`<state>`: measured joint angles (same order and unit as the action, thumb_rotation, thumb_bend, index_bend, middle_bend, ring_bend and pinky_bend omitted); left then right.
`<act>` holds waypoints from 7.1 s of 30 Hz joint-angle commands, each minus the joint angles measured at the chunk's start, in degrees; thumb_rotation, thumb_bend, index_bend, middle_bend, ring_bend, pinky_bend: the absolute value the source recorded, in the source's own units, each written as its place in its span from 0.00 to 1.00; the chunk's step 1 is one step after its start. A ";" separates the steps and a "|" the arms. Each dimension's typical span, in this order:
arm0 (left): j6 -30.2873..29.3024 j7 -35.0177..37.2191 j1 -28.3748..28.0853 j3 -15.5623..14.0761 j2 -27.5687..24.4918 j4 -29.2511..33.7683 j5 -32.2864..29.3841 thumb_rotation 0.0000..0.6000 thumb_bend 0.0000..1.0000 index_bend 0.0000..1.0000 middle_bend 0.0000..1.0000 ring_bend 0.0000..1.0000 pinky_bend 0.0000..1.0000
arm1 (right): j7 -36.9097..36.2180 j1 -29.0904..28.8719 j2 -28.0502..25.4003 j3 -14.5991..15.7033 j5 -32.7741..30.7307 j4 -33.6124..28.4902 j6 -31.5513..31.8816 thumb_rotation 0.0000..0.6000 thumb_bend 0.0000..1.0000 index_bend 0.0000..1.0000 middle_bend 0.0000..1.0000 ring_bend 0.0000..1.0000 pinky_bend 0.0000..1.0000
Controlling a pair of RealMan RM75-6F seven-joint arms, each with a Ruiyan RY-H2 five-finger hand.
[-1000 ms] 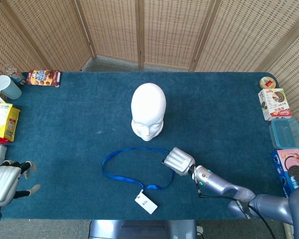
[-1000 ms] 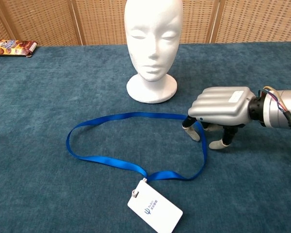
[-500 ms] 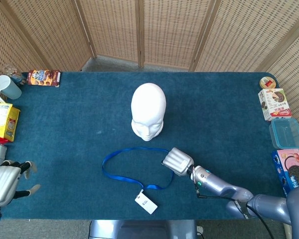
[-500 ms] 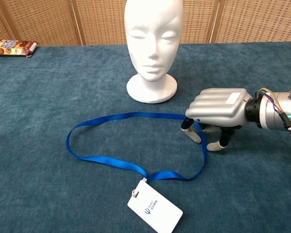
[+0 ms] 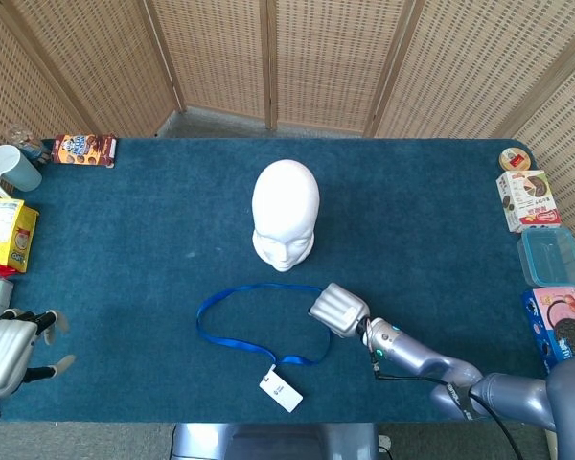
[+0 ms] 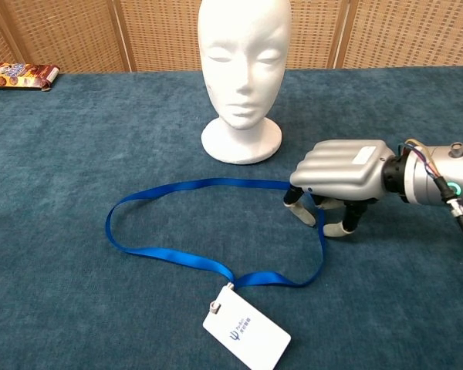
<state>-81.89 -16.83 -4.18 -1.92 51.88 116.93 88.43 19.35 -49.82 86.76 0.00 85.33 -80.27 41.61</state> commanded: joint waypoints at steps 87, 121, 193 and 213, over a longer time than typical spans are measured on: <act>34.24 -17.00 -29.64 4.59 13.12 -14.80 5.46 1.00 0.28 0.47 1.00 1.00 1.00 | -1.01 4.79 -2.06 -1.98 -4.10 -4.74 7.59 1.00 0.45 0.67 1.00 1.00 1.00; 41.15 -29.39 -37.01 2.18 22.84 -18.92 -9.23 1.00 0.29 0.46 1.00 1.00 1.00 | -2.58 5.17 0.04 -1.74 -4.66 -1.34 6.58 1.00 0.46 0.68 1.00 1.00 1.00; 35.43 -28.15 -42.23 -2.28 27.67 -24.14 -14.73 1.00 0.39 0.63 1.00 1.00 1.00 | -5.13 5.51 0.69 -2.23 -5.10 -0.12 6.10 1.00 0.46 0.72 1.00 1.00 1.00; 20.95 -12.28 -36.70 1.62 16.01 -13.54 -5.48 1.00 0.39 0.63 1.00 1.00 1.00 | -9.65 9.35 -12.74 -7.60 -4.56 -17.72 16.63 1.00 0.46 0.73 1.00 1.00 1.00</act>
<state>-59.91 -30.33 -41.49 -1.12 69.24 101.96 82.41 10.56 -41.21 75.60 -6.63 80.87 -96.11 56.95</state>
